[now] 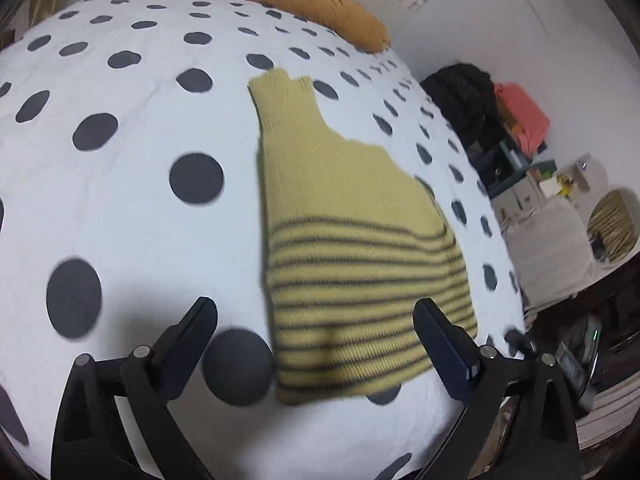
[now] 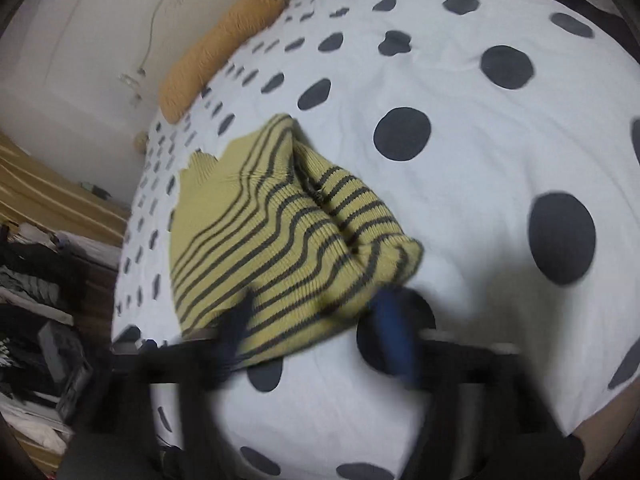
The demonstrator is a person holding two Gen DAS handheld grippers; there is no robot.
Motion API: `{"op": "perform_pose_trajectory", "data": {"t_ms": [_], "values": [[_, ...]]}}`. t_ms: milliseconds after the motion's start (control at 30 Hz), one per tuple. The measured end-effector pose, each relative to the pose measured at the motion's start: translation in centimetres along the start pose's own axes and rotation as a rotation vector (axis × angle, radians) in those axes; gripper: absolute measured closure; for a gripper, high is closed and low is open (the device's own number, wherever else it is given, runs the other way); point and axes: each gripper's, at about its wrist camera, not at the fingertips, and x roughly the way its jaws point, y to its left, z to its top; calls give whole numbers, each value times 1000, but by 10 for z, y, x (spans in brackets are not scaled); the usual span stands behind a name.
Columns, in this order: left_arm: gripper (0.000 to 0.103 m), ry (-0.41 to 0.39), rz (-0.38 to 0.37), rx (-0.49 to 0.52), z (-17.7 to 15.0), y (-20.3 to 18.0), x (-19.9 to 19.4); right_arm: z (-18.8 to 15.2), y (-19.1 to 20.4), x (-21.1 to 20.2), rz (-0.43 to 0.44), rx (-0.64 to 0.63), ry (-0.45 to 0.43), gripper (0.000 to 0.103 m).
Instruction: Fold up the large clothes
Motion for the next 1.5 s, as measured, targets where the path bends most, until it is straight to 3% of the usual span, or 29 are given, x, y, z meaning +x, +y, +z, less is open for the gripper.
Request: {"op": "perform_pose_trajectory", "data": {"t_ms": [67, 133, 200, 333, 500, 533, 567, 600, 667, 700, 767, 833, 933, 1000, 1067, 1100, 1167, 1233, 1300, 1333, 1367, 1433, 1467, 1500], "values": [[4, 31, 9, -14, 20, 14, 14, -9, -8, 4, 56, 11, 13, 14], [4, 46, 14, -11, 40, 22, 33, -16, -6, 27, 58, 24, 69, 14], [5, 77, 13, -18, 60, 30, 59, -21, -10, 52, 116, 68, 103, 14], [5, 135, -46, -28, 100, 35, 115, -13, -4, 75, 181, 79, 12, 14], [5, 178, -158, -91, 143, 36, 172, 7, 6, 102, 171, 65, 12, 15], [11, 184, -153, -89, 149, 33, 180, 9, 9, 103, 168, 50, 4, 19], [46, 182, -133, -67, 154, 28, 186, 10, 10, 104, 173, 44, -5, 38], [60, 187, -85, -30, 158, 22, 191, 11, 8, 106, 195, 58, 0, 53], [77, 199, -13, 26, 165, 10, 194, 12, 5, 104, 263, 130, 8, 62], [80, 186, -1, 37, 170, 6, 188, 11, 10, 100, 271, 138, 7, 66], [87, 164, -29, 6, 186, 6, 173, 9, 27, 91, 300, 144, 2, 69], [87, 132, -52, 12, 212, 2, 159, 2, 46, 83, 368, 187, -1, 70], [87, 78, 47, 118, 239, -15, 149, -16, 71, 94, 416, 223, 40, 70], [79, 132, 133, 151, 248, -9, 164, -34, 76, 117, 341, 238, 73, 71], [60, 244, 256, 172, 239, 10, 187, -49, 71, 142, 196, 220, 116, 69], [58, 255, 267, 169, 234, 18, 187, -51, 67, 147, 185, 226, 125, 69], [43, 192, 240, 128, 231, 26, 160, -48, 65, 134, 190, 245, 135, 62], [41, 115, 266, 120, 228, 23, 115, -40, 69, 109, 130, 197, 140, 60], [41, 37, 364, 193, 215, 9, 68, -31, 75, 82, 46, 123, 139, 60], [36, 4, 394, 226, 206, 1, 50, -26, 81, 69, -9, 80, 124, 60], [30, -17, 396, 258, 192, -5, 29, -20, 90, 56, -71, 27, 88, 60], [25, -12, 341, 315, 161, -23, 6, -3, 113, 35, -169, -102, 18, 60], [25, -4, 314, 354, 145, -31, 3, 5, 124, 28, -182, -145, -20, 60], [25, 4, 304, 388, 132, -39, 8, 16, 135, 27, -143, -177, -49, 60]]}}
